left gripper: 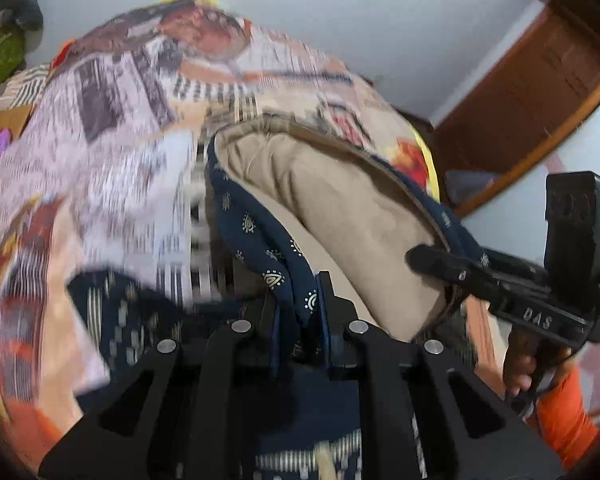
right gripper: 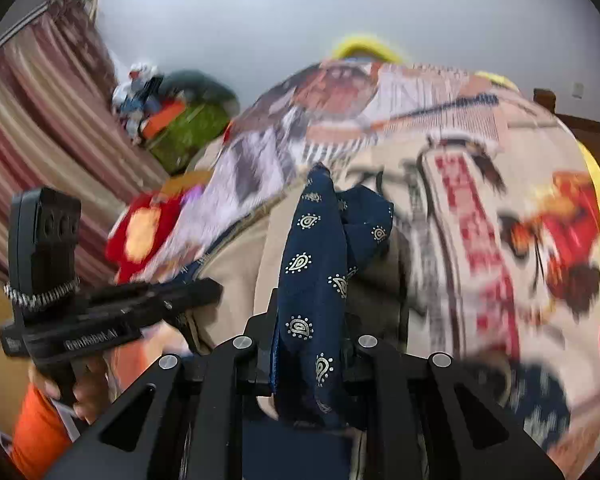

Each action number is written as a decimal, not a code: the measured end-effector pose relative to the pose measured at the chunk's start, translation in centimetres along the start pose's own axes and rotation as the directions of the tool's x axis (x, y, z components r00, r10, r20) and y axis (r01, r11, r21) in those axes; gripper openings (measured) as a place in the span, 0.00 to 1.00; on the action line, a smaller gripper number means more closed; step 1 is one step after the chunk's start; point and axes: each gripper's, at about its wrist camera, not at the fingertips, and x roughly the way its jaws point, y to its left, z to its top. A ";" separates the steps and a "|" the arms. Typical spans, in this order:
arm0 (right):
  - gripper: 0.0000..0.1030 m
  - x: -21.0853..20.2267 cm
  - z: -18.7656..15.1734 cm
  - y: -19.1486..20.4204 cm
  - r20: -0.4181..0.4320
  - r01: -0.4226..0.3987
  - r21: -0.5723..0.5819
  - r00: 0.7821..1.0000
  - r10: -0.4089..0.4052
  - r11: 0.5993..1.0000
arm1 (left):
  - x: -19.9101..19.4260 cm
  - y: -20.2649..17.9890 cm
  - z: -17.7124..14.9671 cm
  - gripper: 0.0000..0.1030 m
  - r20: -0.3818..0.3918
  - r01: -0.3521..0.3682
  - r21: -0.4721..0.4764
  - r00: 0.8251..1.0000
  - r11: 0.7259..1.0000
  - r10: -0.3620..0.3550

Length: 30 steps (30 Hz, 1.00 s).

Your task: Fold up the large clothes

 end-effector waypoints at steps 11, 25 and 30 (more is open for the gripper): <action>0.17 -2.0 -12.1 -0.8 -0.243 0.101 0.051 0.966 -0.086 0.994 | 1.1 0.1 -10.4 0.25 -0.134 -0.175 0.138 0.972 0.975 0.194; 0.25 -3.2 -7.7 1.5 -0.197 0.139 -0.032 0.970 -0.143 0.990 | -0.3 2.5 -4.0 0.65 0.024 -0.196 0.044 0.980 0.980 0.196; 0.67 -0.1 -4.9 1.0 -0.154 0.152 -0.012 0.976 -0.152 0.988 | 4.1 4.4 -1.7 0.65 -0.020 -0.155 -0.036 0.988 0.987 0.155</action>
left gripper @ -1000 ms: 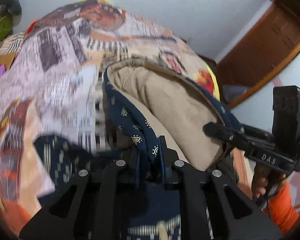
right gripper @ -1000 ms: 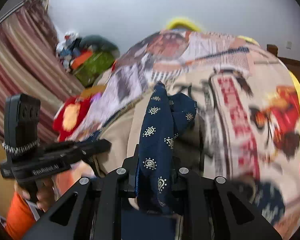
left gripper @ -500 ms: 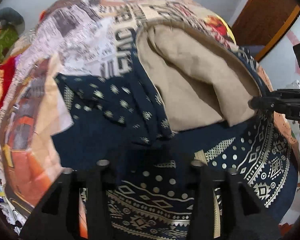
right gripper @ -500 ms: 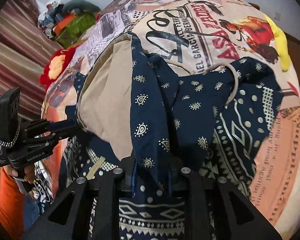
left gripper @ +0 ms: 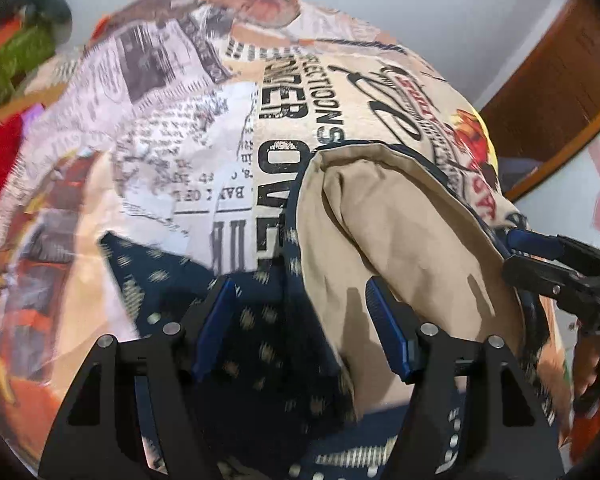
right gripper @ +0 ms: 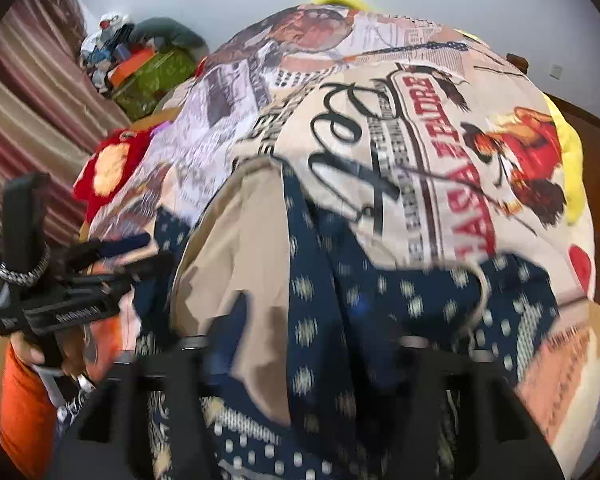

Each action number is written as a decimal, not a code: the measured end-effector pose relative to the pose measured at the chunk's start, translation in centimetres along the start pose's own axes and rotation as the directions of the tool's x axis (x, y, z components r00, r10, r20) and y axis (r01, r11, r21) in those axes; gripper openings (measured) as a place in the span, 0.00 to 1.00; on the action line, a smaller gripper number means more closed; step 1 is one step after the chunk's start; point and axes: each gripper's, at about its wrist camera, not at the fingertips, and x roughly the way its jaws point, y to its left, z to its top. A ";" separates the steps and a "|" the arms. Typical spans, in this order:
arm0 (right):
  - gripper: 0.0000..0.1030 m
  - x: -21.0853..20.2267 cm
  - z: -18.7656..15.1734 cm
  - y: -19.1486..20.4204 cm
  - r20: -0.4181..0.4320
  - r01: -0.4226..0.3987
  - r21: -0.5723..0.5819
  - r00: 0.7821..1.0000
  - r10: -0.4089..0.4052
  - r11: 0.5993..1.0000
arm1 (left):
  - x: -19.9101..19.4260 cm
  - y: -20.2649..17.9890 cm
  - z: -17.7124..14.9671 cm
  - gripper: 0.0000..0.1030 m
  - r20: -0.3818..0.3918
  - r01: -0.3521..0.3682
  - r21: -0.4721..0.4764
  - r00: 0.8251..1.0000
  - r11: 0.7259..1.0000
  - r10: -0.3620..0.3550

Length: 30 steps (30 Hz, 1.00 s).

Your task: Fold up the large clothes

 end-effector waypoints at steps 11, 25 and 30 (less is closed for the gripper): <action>0.37 6.4 2.7 -0.4 -0.023 -0.085 0.033 0.996 0.086 0.996 | 2.3 -0.9 0.7 0.10 0.020 0.055 0.040 0.998 0.998 -0.056; 0.15 -4.3 -3.5 2.7 0.139 -0.191 -0.059 0.970 0.198 0.980 | -11.4 -4.8 -5.9 0.07 0.170 0.069 0.256 0.979 0.964 -0.115; 0.15 -7.7 -8.7 4.3 0.133 -0.194 -0.104 0.969 0.207 0.975 | -12.8 -4.8 -11.0 0.07 0.146 0.068 0.265 0.983 0.962 -0.110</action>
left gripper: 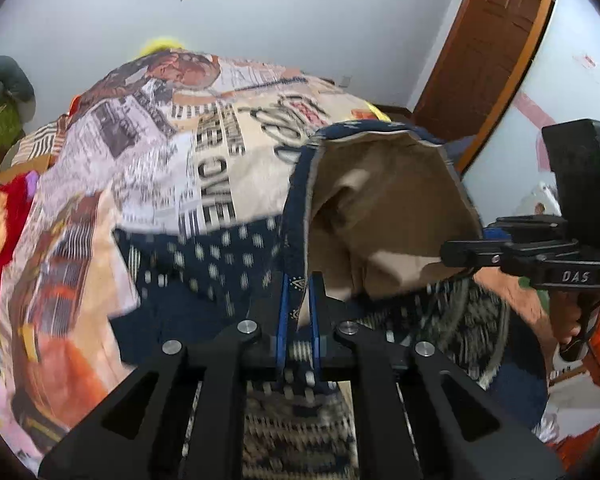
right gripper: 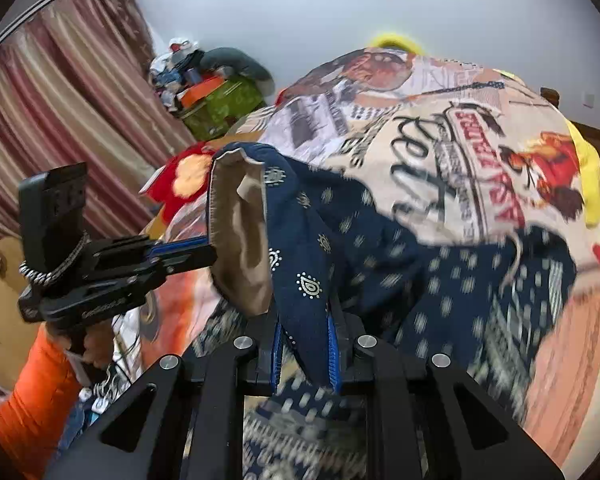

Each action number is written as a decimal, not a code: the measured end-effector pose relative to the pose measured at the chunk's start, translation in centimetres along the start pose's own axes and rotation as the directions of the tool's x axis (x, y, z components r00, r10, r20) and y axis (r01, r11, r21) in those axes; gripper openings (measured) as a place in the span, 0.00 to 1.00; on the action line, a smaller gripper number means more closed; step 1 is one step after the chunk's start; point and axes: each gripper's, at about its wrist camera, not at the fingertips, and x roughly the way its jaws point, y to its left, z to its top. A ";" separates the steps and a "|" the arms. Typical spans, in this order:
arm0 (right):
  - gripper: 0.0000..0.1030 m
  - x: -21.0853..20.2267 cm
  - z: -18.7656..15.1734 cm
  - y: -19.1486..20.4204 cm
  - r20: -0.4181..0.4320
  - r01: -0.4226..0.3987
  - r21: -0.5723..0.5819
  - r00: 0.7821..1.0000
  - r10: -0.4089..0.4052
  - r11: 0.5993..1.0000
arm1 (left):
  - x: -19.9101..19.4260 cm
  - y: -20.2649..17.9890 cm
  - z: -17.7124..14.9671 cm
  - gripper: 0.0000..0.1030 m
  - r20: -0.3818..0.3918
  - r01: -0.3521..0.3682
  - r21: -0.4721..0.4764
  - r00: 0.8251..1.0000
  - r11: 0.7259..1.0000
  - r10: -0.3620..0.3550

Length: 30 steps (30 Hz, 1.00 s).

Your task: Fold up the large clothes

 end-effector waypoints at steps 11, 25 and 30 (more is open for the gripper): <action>0.16 -0.5 -9.1 0.6 -0.202 0.062 0.072 0.978 -0.046 0.995 | -1.4 -0.3 -9.3 0.08 -0.114 -0.033 -0.043 0.993 0.999 0.028; 0.17 -4.9 -11.0 0.5 -0.218 0.148 0.023 0.966 -0.140 0.989 | -5.0 0.1 -6.5 0.43 0.039 -0.055 -0.113 0.997 0.992 0.059; 0.17 -6.9 -11.5 1.3 -0.211 0.160 -0.037 0.964 -0.165 0.986 | -1.3 -3.4 -6.4 0.47 -0.031 0.026 -0.055 0.999 0.998 -0.028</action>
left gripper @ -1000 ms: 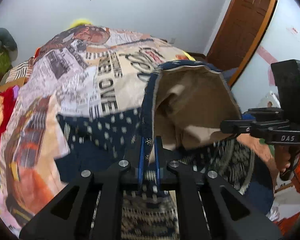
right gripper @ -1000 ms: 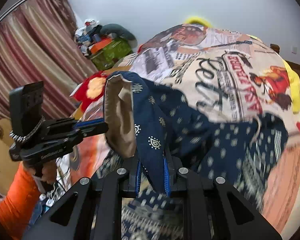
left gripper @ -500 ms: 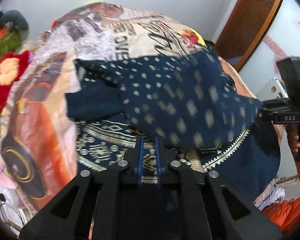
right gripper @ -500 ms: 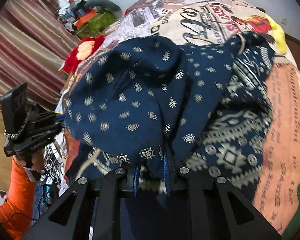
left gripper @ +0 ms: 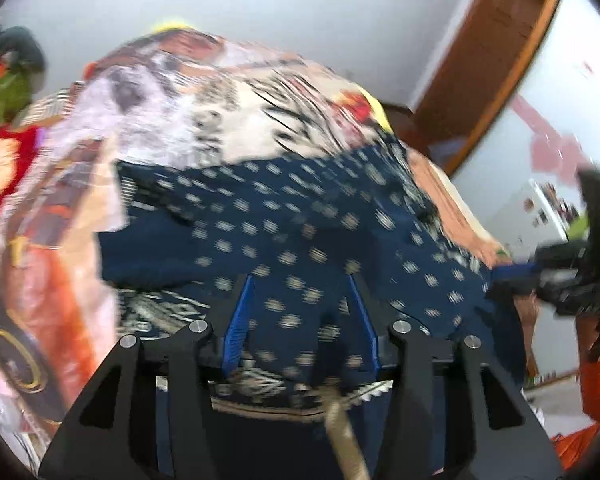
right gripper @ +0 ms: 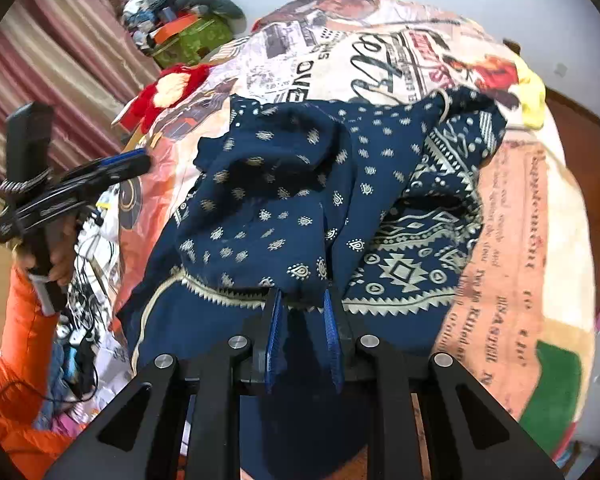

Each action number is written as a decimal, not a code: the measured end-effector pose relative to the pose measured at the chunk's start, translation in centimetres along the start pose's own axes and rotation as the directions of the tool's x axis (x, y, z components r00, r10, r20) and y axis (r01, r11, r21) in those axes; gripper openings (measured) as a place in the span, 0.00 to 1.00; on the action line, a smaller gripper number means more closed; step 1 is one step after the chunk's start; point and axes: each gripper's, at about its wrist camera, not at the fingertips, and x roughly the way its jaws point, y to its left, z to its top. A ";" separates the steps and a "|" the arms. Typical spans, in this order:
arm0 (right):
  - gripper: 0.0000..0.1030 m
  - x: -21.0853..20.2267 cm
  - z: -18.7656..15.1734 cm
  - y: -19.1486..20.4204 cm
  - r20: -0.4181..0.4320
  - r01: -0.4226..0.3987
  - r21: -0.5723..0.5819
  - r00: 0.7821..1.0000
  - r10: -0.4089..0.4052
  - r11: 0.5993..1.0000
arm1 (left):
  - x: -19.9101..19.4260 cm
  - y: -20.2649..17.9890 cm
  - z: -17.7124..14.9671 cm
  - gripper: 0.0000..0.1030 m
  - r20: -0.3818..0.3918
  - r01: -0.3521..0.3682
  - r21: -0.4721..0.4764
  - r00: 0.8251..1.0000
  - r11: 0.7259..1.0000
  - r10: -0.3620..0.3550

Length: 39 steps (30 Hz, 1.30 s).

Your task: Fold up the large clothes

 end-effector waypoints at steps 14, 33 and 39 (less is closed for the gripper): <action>0.20 5.5 1.6 -1.1 -0.085 0.111 0.024 0.990 -0.109 0.994 | 4.9 0.0 -4.9 0.64 -0.141 -0.044 0.056 0.989 0.997 0.052; 0.81 1.4 -1.2 -5.4 0.020 0.173 0.138 0.984 -0.177 0.975 | -2.5 8.1 -6.3 0.70 -0.054 -0.218 -0.116 0.976 0.969 0.213; 0.81 -3.0 -4.7 -3.9 0.107 0.091 0.202 0.988 -0.115 0.975 | -4.9 11.0 -10.9 0.70 -0.071 -0.225 -0.273 0.974 0.935 0.213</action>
